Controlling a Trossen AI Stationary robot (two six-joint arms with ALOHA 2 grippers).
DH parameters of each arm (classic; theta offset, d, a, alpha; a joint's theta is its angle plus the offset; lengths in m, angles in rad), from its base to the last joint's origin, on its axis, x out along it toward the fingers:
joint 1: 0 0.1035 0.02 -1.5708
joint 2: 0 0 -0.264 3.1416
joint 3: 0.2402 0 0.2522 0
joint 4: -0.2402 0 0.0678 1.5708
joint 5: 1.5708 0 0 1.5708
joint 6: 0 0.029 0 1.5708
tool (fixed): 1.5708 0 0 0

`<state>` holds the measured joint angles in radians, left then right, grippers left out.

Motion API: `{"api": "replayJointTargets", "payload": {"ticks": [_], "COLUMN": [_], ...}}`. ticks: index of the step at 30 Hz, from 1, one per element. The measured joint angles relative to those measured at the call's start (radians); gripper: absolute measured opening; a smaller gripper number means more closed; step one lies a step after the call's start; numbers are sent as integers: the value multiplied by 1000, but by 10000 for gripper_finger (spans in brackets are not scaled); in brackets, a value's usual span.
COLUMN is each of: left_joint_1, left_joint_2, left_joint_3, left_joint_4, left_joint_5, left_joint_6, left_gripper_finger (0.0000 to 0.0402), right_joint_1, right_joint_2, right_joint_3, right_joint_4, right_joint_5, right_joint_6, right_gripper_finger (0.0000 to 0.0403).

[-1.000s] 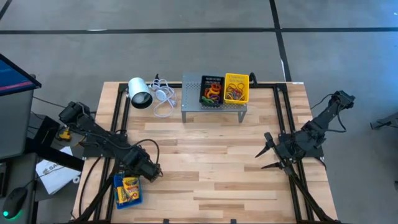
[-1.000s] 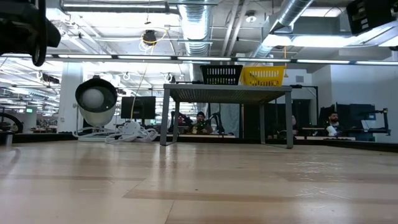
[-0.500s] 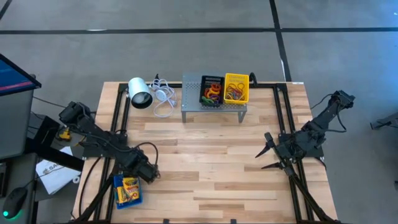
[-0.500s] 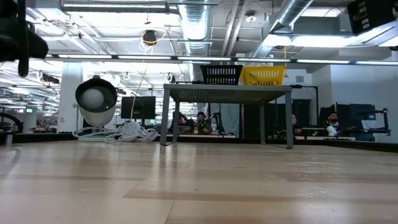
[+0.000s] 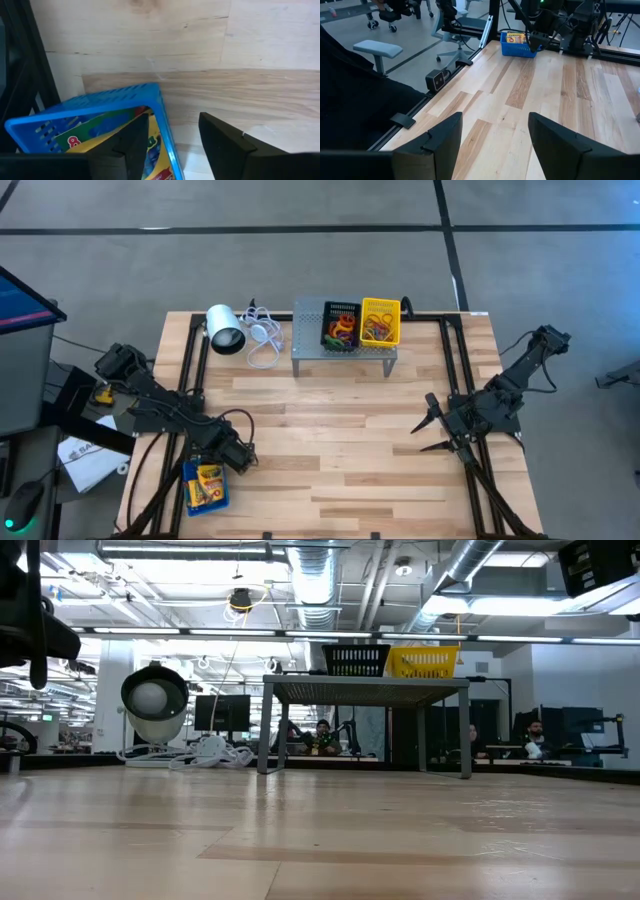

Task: Pick & Place Office Desk Supplies
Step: Put the blue basket filled with crayon box on the shelf

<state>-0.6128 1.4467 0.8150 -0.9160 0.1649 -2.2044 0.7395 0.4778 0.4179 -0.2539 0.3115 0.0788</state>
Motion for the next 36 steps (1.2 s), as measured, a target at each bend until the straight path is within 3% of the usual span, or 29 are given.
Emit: {"api": "replayJointTargets", "payload": {"ticks": [19, 25, 36], "left_joint_1": [15, 102, 331], "left_joint_2": [0, 0, 0], "left_joint_3": [0, 0, 0], "left_joint_4": [-27, -29, 23], "left_joint_5": [-89, -118, -190], "left_joint_6": [63, 184, 458], "left_gripper_finger": [39, 19, 29], "right_joint_1": [0, 0, 0], "right_joint_2": [0, 0, 0], "right_joint_3": [0, 0, 0], "right_joint_4": [-1, 0, 0], "right_joint_5": [0, 0, 0], "right_joint_6": [0, 0, 0], "right_gripper_finger": [223, 223, 223]}}
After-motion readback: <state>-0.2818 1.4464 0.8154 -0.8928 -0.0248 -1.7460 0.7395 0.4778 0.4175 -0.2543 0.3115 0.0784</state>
